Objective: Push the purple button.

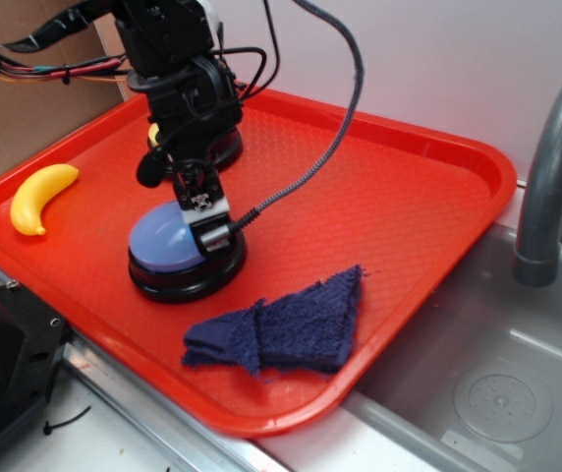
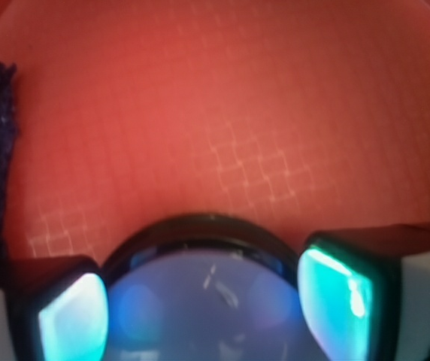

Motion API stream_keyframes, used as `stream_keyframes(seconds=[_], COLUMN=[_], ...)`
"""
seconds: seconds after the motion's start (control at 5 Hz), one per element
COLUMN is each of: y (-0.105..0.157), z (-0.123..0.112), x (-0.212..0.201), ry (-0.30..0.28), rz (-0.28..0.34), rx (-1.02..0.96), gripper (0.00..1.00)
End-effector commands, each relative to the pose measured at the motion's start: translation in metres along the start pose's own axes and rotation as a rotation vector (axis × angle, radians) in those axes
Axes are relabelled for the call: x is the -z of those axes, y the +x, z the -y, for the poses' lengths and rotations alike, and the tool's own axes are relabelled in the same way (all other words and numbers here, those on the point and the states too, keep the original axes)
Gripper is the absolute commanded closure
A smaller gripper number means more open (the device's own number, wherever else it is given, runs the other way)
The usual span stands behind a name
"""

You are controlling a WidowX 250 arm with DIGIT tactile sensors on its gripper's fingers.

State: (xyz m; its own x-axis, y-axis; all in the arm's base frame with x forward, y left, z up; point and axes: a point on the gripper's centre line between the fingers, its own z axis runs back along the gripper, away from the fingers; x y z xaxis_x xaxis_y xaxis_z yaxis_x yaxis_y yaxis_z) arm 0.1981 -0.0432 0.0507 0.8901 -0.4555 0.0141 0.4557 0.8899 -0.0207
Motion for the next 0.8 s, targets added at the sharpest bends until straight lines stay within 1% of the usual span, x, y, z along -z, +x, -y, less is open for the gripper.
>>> stream_keyframes(seconds=[0.0, 0.6], y=[0.014, 0.007], z=[0.010, 0.010], x=[-0.037, -0.064], ry=[0.044, 0.069], rz=[0.009, 0.000], rx=[0.041, 0.008], gripper=[0.00, 0.00])
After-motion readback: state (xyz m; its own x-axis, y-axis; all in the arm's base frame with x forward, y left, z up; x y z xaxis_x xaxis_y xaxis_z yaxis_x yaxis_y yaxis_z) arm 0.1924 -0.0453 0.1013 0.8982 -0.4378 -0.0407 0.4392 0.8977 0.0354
